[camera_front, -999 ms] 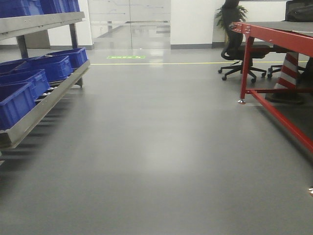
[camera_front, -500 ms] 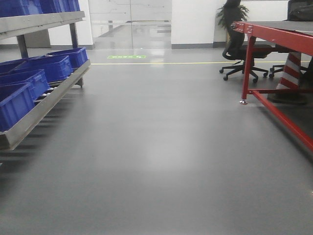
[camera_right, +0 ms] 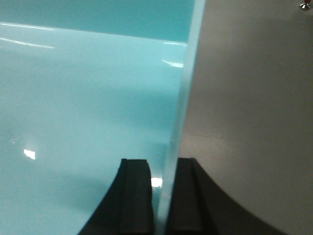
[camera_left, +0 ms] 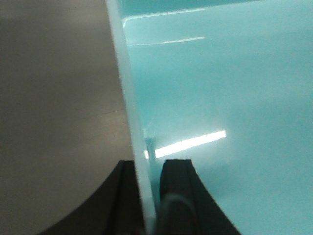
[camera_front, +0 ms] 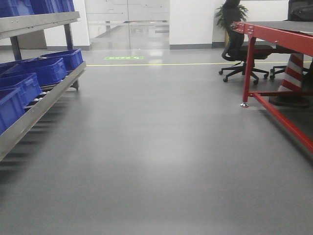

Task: Move two blue bins to right shelf middle
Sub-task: 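Drive the base to the next shelf while holding the cyan bin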

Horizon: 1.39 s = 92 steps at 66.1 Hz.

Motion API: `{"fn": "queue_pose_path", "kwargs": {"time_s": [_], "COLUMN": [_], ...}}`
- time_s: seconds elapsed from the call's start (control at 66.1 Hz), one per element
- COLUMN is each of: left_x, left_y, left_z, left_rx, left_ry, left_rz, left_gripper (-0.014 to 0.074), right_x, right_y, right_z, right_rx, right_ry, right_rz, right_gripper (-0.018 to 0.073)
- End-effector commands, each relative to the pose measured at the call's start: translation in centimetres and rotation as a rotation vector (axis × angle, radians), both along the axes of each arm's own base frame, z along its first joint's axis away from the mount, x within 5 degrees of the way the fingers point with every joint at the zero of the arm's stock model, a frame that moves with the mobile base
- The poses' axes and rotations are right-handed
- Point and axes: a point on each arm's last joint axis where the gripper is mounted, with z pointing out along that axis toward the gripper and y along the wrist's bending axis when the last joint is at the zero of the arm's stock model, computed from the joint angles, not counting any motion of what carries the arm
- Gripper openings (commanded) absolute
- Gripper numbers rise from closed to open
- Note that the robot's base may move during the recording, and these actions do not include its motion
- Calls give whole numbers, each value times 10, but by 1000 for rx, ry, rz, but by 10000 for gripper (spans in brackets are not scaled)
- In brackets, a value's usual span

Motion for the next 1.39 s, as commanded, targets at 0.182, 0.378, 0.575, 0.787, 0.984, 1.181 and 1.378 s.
{"fn": "queue_pose_path", "kwargs": {"time_s": [0.182, 0.378, 0.575, 0.787, 0.984, 1.181, 1.378], "left_x": [-8, -8, -8, -8, -8, -8, -8], "left_y": [1, 1, 1, 1, 1, 1, 1], "left_z": [12, 12, 12, 12, 12, 12, 12], "left_rx": [-18, -18, -18, -18, -18, -18, -18], "left_ry": [-55, -55, -55, -55, -55, -55, -55], "left_rz": [-19, -19, -19, -19, -19, -19, -19], "left_gripper": [-111, -111, -111, -111, -111, -111, -111], "right_x": [-5, -5, -5, -5, -5, -5, -5], "right_y": [-1, -1, -1, -1, -1, -1, -1], "right_z": [11, 11, 11, 11, 11, 11, 11], "right_rx": [0, 0, 0, 0, 0, 0, 0], "right_ry": [-77, -77, -77, -77, -77, -77, -77], "right_rz": [3, 3, 3, 3, 3, 3, 3], "right_gripper": [-153, -153, -153, -153, -153, -153, -153]}}
